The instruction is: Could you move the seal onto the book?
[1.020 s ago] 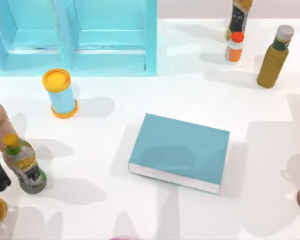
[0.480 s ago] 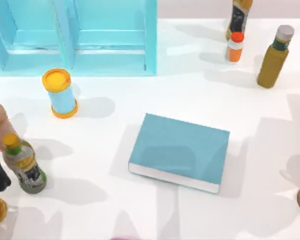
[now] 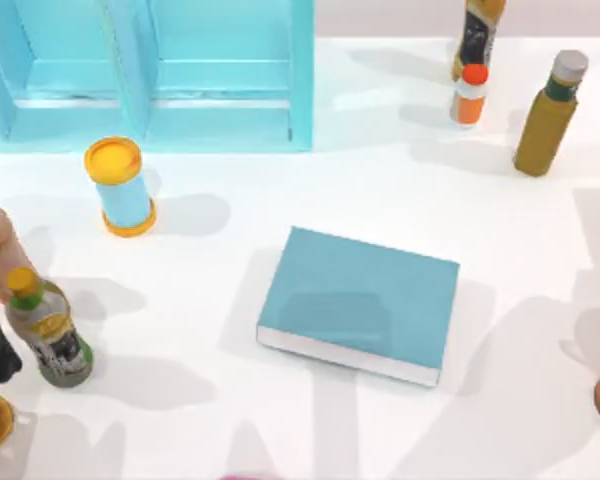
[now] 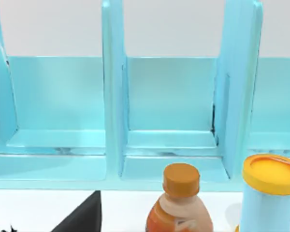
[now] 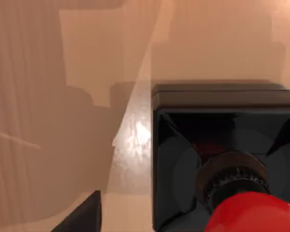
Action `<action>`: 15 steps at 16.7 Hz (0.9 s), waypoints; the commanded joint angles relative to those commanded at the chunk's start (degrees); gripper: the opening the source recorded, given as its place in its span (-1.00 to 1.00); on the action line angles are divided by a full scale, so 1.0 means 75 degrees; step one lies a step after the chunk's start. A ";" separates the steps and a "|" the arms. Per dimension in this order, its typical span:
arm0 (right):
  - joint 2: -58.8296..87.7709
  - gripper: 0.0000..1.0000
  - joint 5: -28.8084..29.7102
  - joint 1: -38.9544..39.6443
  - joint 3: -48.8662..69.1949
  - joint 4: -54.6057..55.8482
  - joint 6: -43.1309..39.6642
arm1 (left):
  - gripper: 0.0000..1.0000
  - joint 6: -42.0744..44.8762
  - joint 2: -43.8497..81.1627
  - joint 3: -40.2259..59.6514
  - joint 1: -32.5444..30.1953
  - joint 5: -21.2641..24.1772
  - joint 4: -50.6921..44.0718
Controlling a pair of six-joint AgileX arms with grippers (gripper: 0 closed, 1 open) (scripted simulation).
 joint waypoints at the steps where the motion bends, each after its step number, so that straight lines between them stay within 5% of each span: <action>1: 0.0035 1.00 0.0000 0.0001 -0.0140 0.0150 0.0002 | 1.00 0.0000 0.0000 0.0000 0.0000 0.0000 0.0000; 5: 0.0052 1.00 0.0000 0.0002 -0.0208 0.0223 0.0003 | 1.00 0.0000 0.0000 0.0000 0.0000 0.0000 0.0000; 15: 0.0052 -0.51 0.0000 0.0002 -0.0208 0.0223 0.0003 | 1.00 0.0000 0.0000 0.0000 0.0000 0.0000 0.0000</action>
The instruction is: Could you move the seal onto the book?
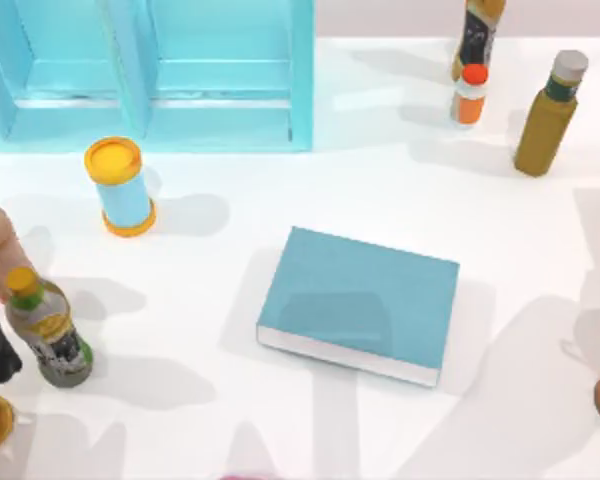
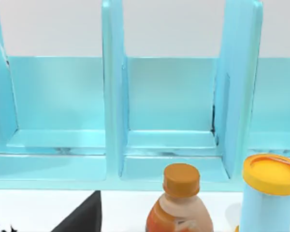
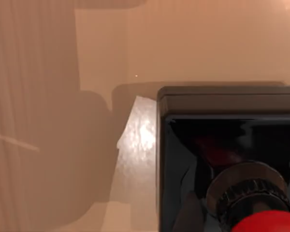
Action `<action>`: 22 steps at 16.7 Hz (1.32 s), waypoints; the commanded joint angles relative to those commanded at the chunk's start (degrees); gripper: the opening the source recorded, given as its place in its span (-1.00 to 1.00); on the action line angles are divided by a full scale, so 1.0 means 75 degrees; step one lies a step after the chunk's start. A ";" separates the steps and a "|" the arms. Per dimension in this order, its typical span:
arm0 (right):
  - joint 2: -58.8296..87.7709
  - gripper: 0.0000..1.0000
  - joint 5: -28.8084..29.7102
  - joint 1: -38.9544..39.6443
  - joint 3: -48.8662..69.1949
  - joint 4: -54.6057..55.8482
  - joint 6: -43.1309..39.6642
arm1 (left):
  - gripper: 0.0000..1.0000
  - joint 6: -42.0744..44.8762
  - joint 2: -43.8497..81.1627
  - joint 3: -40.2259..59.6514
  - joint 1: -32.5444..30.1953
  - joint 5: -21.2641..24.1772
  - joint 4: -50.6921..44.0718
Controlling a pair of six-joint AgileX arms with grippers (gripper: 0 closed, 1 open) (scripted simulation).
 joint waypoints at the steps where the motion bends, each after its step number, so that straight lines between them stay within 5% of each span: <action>1: 0.0000 -0.66 0.0000 0.0000 0.0000 0.0000 0.0000 | 1.00 0.0000 0.0000 0.0000 0.0000 0.0000 0.0000; 4: 0.0000 -1.00 0.0000 0.0000 0.0000 0.0000 0.0000 | 1.00 0.0000 0.0000 0.0000 0.0000 0.0000 0.0000; 15: -0.0083 -1.00 0.0001 0.0254 0.0297 -0.0304 0.0270 | 1.00 0.0000 0.0000 0.0000 0.0000 0.0000 0.0000; 22: -0.0757 -1.00 -0.0011 0.2319 0.2277 -0.3295 0.2328 | 1.00 0.0000 0.0000 0.0000 0.0000 0.0000 0.0000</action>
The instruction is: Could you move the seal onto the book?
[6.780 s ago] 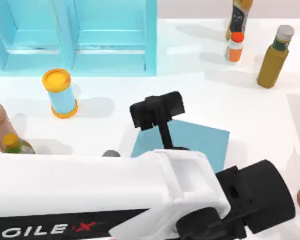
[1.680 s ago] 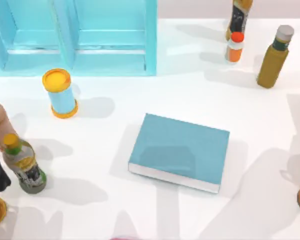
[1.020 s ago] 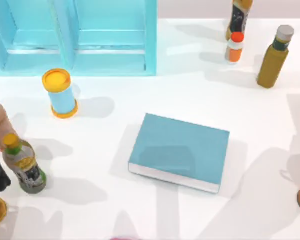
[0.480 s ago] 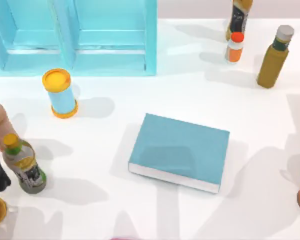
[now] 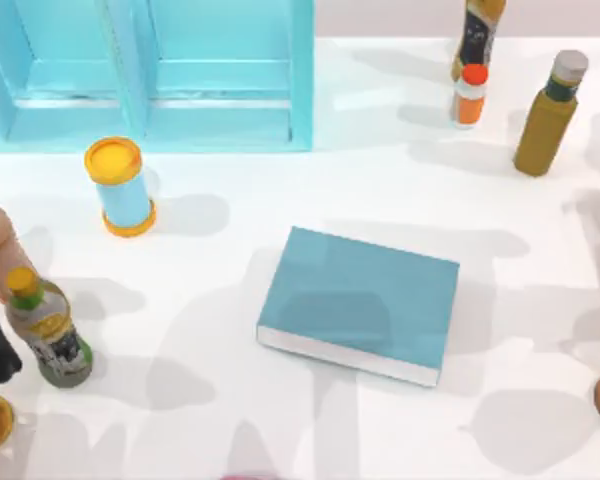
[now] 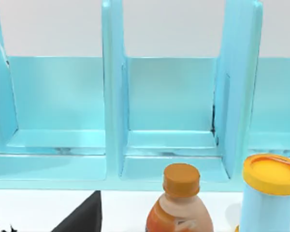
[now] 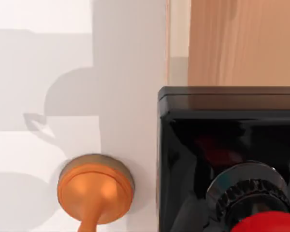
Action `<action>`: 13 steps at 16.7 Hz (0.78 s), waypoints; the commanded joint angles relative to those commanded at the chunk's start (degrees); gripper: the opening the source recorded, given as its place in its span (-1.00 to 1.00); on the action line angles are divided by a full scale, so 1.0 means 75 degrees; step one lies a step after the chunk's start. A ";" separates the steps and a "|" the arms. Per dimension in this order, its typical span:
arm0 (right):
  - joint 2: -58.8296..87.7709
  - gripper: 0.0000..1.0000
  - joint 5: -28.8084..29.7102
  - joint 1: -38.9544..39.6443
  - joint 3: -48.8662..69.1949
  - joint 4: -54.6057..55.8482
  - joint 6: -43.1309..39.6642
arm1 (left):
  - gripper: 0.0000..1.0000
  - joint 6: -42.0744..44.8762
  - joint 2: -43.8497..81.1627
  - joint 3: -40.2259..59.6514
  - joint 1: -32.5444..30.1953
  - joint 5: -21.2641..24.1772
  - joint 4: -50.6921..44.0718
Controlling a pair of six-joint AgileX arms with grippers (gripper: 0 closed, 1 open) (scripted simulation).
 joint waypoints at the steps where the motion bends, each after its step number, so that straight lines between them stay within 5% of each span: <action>1: -0.0131 -1.00 0.0000 0.0300 0.0262 -0.0342 0.0299 | 1.00 0.0000 0.0000 0.0000 0.0000 0.0000 0.0000; 13: 0.0225 -1.00 0.0005 0.1677 0.1127 -0.0711 0.1709 | 1.00 0.0000 0.0000 0.0000 0.0000 0.0000 0.0000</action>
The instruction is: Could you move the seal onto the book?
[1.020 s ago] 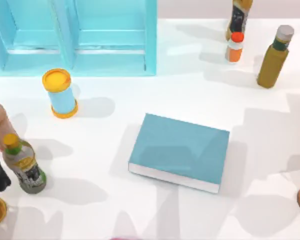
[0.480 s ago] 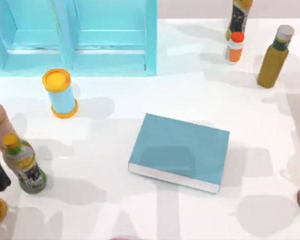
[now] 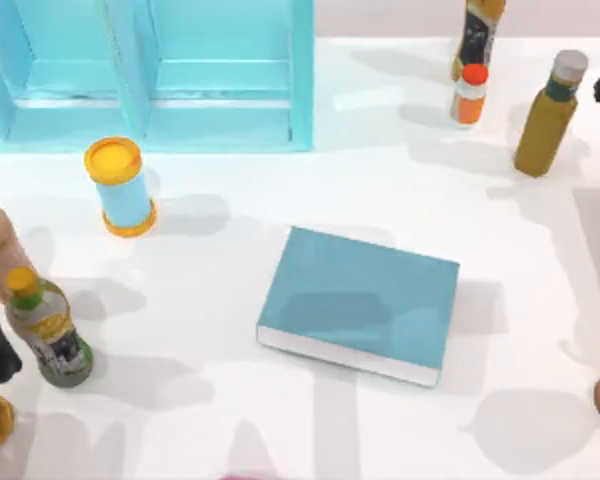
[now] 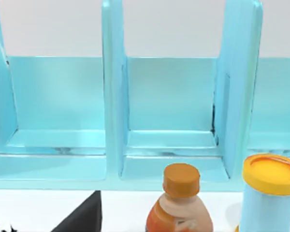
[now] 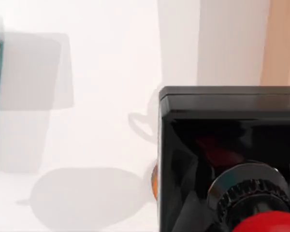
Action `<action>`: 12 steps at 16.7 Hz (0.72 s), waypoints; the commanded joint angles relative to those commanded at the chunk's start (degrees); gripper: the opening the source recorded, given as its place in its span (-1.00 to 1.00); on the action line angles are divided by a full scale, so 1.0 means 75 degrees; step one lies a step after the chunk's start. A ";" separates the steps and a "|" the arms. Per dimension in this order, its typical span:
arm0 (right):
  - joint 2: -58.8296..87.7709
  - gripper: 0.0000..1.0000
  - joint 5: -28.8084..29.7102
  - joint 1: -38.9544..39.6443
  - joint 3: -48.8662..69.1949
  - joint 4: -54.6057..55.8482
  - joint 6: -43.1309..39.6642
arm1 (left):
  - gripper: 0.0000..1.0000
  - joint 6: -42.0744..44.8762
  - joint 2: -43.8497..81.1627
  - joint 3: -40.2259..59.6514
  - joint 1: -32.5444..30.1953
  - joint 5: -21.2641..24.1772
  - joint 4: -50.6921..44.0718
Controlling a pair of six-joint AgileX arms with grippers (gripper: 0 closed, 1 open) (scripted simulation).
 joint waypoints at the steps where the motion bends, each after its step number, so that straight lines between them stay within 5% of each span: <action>1: 0.0232 -1.00 0.0004 0.0383 0.0132 0.0080 0.0379 | 1.00 0.0000 0.0000 0.0000 0.0000 0.0000 0.0000; 8: 0.1922 -1.00 0.0015 0.3620 0.0981 0.0878 0.3664 | 1.00 0.0000 0.0000 0.0000 0.0000 0.0000 0.0000; 12: 0.2292 -1.00 0.0052 0.4365 0.1166 0.1206 0.4410 | 1.00 0.0000 0.0000 0.0000 0.0000 0.0000 0.0000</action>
